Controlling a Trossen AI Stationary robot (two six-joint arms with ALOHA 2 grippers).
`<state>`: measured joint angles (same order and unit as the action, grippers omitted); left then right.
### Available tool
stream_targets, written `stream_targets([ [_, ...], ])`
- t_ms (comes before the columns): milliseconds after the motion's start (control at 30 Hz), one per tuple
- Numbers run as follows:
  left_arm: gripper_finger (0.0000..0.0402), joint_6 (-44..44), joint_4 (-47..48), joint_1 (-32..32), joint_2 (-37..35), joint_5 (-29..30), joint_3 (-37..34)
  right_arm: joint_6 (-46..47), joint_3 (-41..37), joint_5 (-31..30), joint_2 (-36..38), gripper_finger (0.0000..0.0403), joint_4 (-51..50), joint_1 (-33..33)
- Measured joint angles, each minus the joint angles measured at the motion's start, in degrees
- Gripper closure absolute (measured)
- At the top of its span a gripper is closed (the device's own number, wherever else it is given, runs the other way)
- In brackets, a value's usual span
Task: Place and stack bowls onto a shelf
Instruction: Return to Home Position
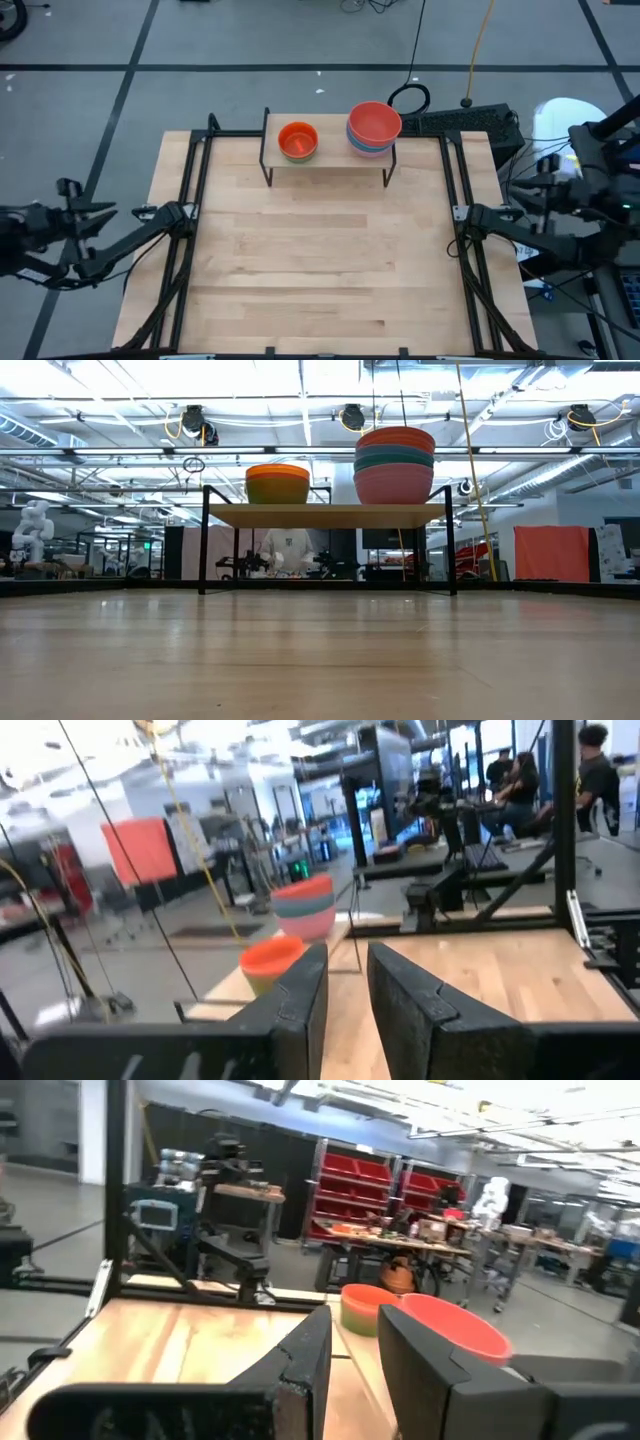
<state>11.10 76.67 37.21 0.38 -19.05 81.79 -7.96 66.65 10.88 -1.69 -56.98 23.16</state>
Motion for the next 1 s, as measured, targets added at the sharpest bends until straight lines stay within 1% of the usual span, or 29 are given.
stream_targets([
  [133, 0.0321, -1.64, -2.76, 0.0, 0.0, -0.01, -6.49, -0.93, -6.68, 3.13, 0.43, 0.0325, 5.9, -0.02],
  [333, 0.0321, -1.08, -12.9, 0.0, -0.02, -0.02, -17.9, -1.29, -16.89, 7.42, 0.43, 0.0325, 17.55, -0.02],
  [567, 0.0321, -2.2, -24.74, 0.0, -0.04, -3.77, -30.69, -0.15, -28.28, 7.45, 0.41, 0.0325, 30.29, -0.02],
  [800, 0.0321, -4.86, -39.25, 0.0, -0.07, -7.87, -43.72, -0.54, -38.73, 7.45, 0.38, 0.0325, 42.53, -0.02],
  [1000, 0.0321, -7.31, -50.98, 0.0, -0.07, -9.7, -53.96, -0.32, -47.01, 7.4, 0.3, 0.0325, 52.65, -0.02],
])
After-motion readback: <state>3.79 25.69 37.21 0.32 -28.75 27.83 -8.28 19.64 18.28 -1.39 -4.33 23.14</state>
